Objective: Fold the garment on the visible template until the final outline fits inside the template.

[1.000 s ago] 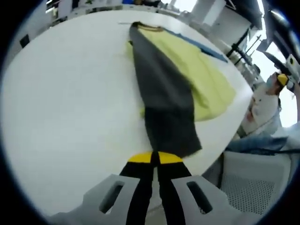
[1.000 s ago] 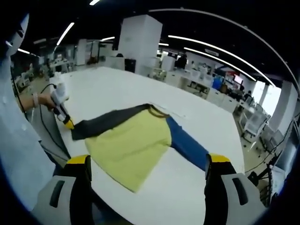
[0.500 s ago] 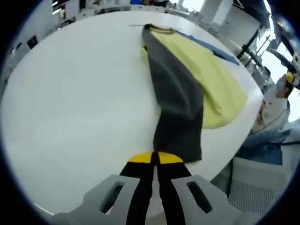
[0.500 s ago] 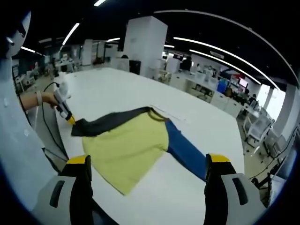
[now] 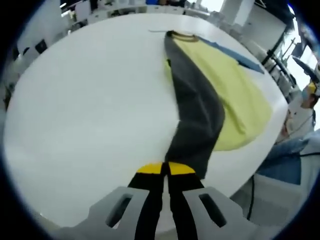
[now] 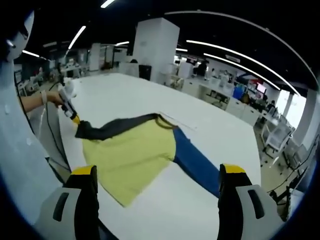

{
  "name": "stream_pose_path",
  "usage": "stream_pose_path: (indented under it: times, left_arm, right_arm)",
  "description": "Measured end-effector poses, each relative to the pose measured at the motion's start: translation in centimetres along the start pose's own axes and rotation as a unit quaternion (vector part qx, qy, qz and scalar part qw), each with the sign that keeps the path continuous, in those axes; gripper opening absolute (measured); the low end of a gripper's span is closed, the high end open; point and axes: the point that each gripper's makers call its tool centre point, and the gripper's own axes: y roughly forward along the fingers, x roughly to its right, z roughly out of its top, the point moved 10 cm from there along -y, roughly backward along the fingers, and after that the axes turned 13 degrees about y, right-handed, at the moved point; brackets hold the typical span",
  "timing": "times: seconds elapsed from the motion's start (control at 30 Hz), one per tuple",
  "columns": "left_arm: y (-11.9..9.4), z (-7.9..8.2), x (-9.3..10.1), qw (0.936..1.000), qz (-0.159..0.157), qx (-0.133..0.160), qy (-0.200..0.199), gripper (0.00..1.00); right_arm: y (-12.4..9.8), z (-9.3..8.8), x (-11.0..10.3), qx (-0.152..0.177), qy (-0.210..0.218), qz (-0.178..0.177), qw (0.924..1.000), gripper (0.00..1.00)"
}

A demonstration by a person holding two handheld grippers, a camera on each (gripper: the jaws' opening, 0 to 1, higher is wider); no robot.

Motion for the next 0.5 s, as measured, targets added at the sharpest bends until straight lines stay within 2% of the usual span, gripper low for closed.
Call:
stream_pose_path:
  times: [0.3, 0.5]
  left_arm:
    - [-0.8, 0.3, -1.7, 0.9994, 0.022, 0.017, -0.022, 0.0]
    - [-2.0, 0.7, -2.5, 0.9987, 0.04, 0.024, -0.02, 0.0]
  right_arm:
    - [-0.2, 0.2, 0.4, 0.006, -0.002, -0.004, 1.0, 1.0]
    - [-0.5, 0.1, 0.6, 0.001, -0.004, -0.006, 1.0, 1.0]
